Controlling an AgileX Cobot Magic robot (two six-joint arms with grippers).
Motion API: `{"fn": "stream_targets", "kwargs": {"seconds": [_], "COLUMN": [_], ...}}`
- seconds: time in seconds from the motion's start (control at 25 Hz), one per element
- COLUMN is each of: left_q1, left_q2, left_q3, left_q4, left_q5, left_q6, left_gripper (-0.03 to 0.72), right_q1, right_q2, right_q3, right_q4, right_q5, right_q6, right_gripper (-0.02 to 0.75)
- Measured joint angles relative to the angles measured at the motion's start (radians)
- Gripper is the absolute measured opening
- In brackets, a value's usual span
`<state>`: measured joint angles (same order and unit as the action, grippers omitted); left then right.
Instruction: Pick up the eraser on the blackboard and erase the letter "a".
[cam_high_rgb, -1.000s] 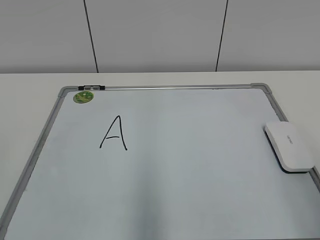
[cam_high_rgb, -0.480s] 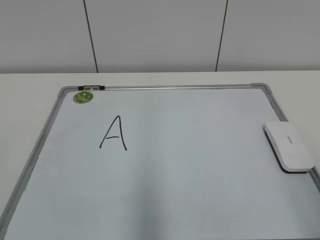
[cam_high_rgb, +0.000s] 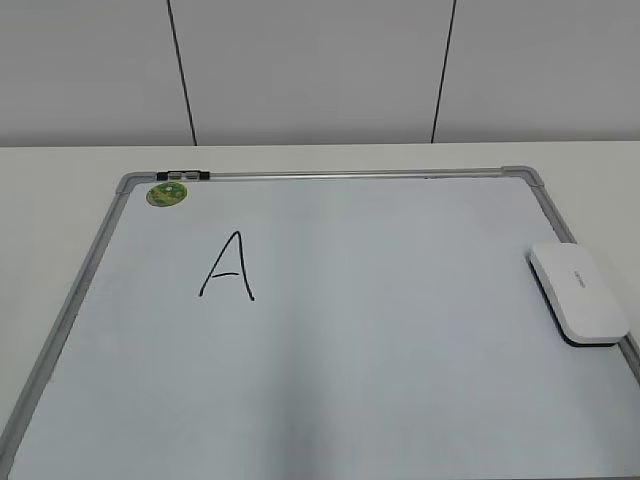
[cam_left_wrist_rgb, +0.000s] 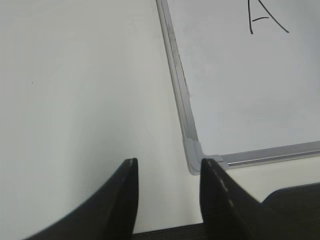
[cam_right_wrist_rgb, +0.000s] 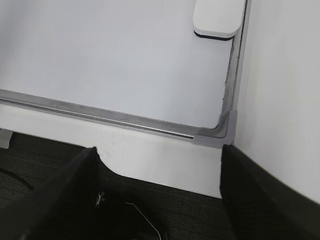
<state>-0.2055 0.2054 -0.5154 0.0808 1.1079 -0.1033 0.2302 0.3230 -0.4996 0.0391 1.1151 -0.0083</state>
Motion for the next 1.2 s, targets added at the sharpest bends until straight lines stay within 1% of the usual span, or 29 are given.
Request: {"fn": "stream_targets", "kwargs": {"seconds": [0.32, 0.64, 0.76, 0.92, 0.96, 1.0, 1.08, 1.2], "left_q1": [0.000, 0.000, 0.047, 0.135, 0.151, 0.168, 0.191, 0.200], "left_q2": [0.000, -0.004, -0.037, -0.100, -0.117, -0.139, -0.169, -0.191], "left_q3": [0.000, 0.000, 0.000, 0.000, 0.000, 0.000, 0.000, 0.000], "left_q4": [0.000, 0.000, 0.000, 0.000, 0.000, 0.000, 0.000, 0.000], "left_q5": [-0.002, -0.004, -0.006, -0.006, -0.006, -0.006, -0.006, -0.006], "left_q6": [0.000, 0.000, 0.000, 0.000, 0.000, 0.000, 0.000, 0.000], "left_gripper": [0.295, 0.272, 0.265, 0.262, 0.261, 0.258, 0.250, 0.245], "right_q1": [0.000, 0.000, -0.005, -0.092, -0.134, -0.159, -0.208, -0.231], "right_q2": [0.000, -0.012, -0.065, -0.146, -0.177, -0.196, -0.242, -0.282], "right_q3": [0.006, 0.006, 0.008, 0.008, 0.008, 0.008, 0.011, 0.011], "right_q4": [0.000, 0.000, 0.002, 0.002, 0.002, 0.002, 0.002, 0.002], "right_q5": [0.021, 0.021, 0.021, 0.023, 0.023, 0.023, 0.023, 0.023], "right_q6": [0.000, 0.000, 0.000, 0.000, 0.000, 0.000, 0.000, 0.000], "right_gripper": [0.554, 0.554, 0.554, 0.554, 0.554, 0.554, 0.554, 0.554]}}
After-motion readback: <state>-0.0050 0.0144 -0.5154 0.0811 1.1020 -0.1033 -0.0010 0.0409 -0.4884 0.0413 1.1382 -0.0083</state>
